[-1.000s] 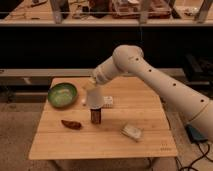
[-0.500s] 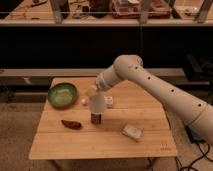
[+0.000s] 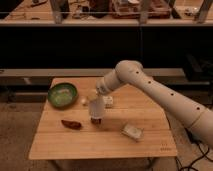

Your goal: Place the ceramic cup over the eraser

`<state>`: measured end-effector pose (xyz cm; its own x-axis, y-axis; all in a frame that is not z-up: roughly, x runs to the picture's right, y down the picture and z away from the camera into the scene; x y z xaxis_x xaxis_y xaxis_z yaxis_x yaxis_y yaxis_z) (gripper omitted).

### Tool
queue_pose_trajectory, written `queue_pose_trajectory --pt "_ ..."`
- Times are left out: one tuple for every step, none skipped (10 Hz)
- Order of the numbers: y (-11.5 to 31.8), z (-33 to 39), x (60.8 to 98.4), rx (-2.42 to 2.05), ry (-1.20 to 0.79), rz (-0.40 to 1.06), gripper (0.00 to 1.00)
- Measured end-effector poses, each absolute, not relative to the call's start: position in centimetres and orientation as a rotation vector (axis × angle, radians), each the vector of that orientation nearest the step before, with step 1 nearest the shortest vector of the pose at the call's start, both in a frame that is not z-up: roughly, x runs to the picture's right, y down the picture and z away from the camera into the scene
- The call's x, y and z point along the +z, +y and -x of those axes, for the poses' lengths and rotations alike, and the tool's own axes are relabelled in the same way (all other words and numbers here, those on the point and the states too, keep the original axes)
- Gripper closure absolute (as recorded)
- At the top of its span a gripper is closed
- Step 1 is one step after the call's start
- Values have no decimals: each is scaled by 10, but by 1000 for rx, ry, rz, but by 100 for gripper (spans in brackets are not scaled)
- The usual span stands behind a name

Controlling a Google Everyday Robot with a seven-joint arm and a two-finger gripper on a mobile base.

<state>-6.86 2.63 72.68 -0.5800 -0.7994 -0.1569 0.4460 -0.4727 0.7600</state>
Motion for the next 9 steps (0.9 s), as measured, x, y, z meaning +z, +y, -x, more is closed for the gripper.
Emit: queue_pose_trajectory --pt "31 71 730 -2096 -880 -664 64" --pt "34 75 734 -2102 -865 -683 52" --pt "34 76 737 -2099 -848 -695 45" --pt "34 76 741 -2089 -832 -703 40" --pt "34 75 743 -2082 -826 -704 40" --pt "34 75 743 -2081 -827 -703 40" --pt "34 75 743 -2081 -827 -703 40" --pt "34 76 743 -2082 -828 -704 40" --pt "34 76 743 -2081 -828 -705 40"
